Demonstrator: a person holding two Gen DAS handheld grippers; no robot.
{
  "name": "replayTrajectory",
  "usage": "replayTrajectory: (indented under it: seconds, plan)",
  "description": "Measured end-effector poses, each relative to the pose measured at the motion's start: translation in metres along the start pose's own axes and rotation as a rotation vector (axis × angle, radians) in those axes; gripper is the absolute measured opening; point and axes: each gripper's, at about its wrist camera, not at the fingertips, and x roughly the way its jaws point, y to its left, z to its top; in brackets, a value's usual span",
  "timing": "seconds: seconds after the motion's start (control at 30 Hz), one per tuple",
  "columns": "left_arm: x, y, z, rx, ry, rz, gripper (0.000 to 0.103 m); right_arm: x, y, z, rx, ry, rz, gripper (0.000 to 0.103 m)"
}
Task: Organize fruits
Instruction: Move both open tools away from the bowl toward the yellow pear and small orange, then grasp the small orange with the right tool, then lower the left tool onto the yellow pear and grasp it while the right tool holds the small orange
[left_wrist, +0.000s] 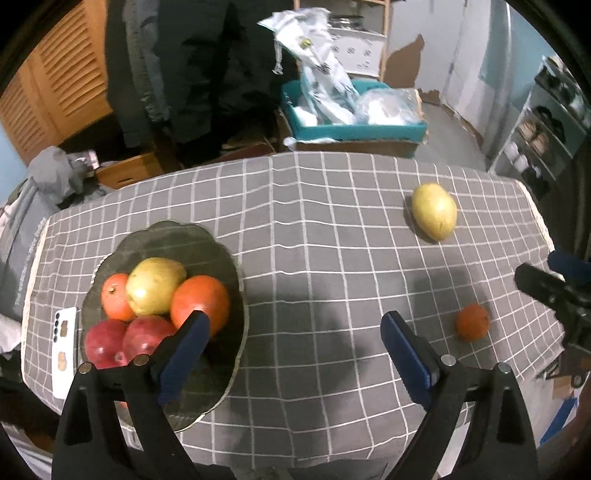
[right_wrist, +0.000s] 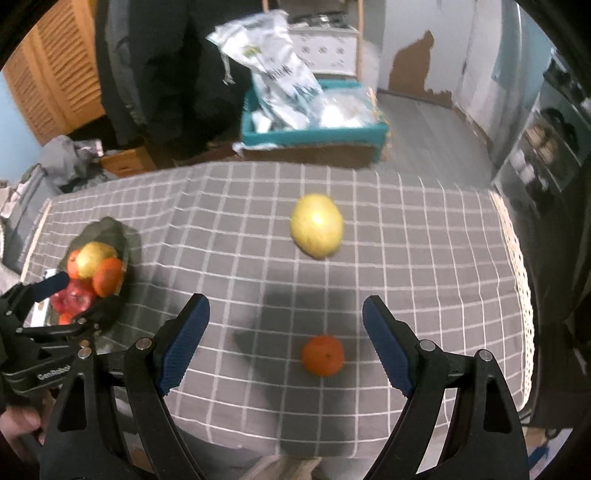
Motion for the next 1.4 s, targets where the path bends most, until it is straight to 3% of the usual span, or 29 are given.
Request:
replayTrajectory:
  seconds: [0.57, 0.87, 1.07, 1.13, 1.2, 1.4]
  plan:
    - [0.058, -0.029, -0.016, 0.064, 0.137, 0.012, 0.095, 0.087, -0.033, -0.04, 0.068, 0.247, -0.004, 0.084]
    - [0.077, -0.029, -0.024, 0.06, 0.185, 0.02, 0.095, 0.103, -0.029, -0.048, 0.037, 0.278, -0.017, 0.083]
    - [0.078, -0.031, -0.024, 0.065, 0.185, 0.022, 0.095, 0.11, -0.033, -0.052, 0.041, 0.292, -0.015, 0.065]
    - [0.078, -0.031, -0.024, 0.066, 0.187, 0.022, 0.095, 0.113, -0.034, -0.054, 0.038, 0.297, -0.011, 0.052]
    - [0.078, -0.032, -0.023, 0.066, 0.187, 0.022, 0.095, 0.114, -0.033, -0.054, 0.031, 0.301, -0.009, 0.046]
    - [0.078, -0.035, -0.019, 0.049, 0.189, -0.004, 0.095, 0.116, -0.028, -0.055, 0.014, 0.277, -0.03, 0.044]
